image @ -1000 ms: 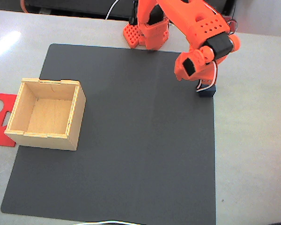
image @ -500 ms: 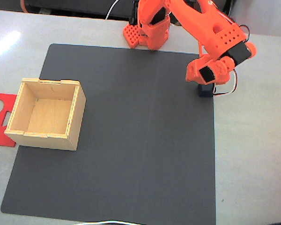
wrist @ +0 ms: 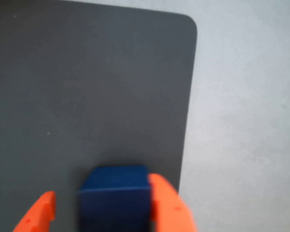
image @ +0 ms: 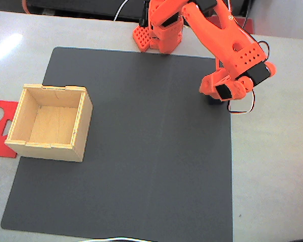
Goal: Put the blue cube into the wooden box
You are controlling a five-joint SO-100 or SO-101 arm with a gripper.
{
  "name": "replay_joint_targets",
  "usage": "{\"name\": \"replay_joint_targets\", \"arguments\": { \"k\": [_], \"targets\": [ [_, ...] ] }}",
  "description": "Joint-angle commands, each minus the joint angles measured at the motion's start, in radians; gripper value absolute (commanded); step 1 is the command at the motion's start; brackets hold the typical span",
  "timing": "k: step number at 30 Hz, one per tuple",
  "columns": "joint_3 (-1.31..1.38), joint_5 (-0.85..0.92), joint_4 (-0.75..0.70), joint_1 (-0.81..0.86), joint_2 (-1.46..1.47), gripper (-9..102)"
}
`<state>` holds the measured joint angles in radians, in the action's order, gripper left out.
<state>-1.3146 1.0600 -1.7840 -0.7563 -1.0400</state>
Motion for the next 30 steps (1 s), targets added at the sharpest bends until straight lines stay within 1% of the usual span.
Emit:
{"name": "replay_joint_targets", "arguments": {
  "k": [1, 2, 8, 12, 16, 19, 22, 25, 30],
  "targets": [
    [0.074, -0.02, -0.005, 0.009, 0.015, 5],
    [0.095, -0.031, -0.005, 0.011, 0.029, 0],
    [0.173, -0.044, -0.015, 0.038, 0.026, 0],
    [0.302, -0.071, -0.017, 0.133, -0.026, 0],
    [0.538, -0.132, -0.017, 0.291, -0.055, 0],
    [0.733, -0.17, -0.017, 0.436, -0.064, 0],
    [0.868, -0.189, -0.014, 0.583, -0.092, 0],
    [0.897, -0.195, -0.005, 0.715, -0.156, 0],
    [0.89, -0.293, -0.015, 0.943, -0.249, 0]
  ]
}}
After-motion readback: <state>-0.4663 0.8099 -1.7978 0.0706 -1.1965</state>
